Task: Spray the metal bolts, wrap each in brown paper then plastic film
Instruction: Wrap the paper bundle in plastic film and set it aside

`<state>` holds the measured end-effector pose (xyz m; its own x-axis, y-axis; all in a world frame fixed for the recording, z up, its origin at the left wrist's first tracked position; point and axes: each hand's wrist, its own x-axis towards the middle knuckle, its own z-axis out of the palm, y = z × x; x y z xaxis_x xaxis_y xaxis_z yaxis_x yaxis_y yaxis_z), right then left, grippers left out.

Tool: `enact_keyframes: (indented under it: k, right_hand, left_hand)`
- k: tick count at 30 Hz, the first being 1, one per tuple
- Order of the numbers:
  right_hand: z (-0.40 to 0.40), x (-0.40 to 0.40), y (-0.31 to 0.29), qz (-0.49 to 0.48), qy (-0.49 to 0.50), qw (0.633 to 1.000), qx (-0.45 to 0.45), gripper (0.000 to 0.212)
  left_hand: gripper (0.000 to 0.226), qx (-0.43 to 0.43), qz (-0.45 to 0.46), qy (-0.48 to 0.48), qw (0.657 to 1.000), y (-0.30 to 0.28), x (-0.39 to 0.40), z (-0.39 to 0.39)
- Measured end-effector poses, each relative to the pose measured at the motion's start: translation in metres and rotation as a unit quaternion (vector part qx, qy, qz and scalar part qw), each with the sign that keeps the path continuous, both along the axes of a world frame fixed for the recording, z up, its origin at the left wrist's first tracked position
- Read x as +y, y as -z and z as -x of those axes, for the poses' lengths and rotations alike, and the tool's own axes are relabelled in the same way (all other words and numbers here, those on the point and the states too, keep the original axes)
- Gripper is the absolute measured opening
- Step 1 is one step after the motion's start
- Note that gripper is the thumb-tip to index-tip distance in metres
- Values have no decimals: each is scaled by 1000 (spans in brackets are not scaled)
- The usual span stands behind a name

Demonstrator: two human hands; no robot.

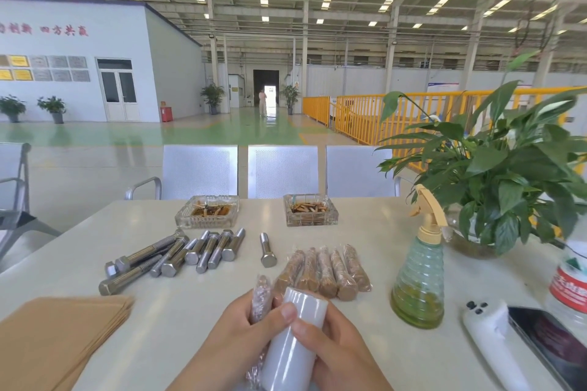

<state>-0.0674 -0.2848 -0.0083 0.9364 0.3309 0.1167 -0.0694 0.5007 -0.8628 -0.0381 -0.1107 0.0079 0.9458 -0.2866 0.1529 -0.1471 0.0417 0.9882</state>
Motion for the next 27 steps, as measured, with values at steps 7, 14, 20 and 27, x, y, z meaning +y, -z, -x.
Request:
enact_keyframes:
  k: [7, 14, 20, 27]
  right_hand:
    - [8, 2, -3, 99, 105, 984, -101, 58]
    - [5, -3, -3, 212, 251, 929, -170, 53]
    - [-1, -5, -4, 110, 227, 966, -48, 54]
    - [-7, -14, -8, -113, 201, 965, 128, 52]
  left_hand:
    - [36, -6, 16, 26, 1000, -12, 2, 6]
    - [52, -37, -25, -107, 993, -3, -7, 4]
    - [61, 105, 62, -172, 978, -9, 14, -4]
    - [52, 265, 118, -114, 950, -28, 2, -22]
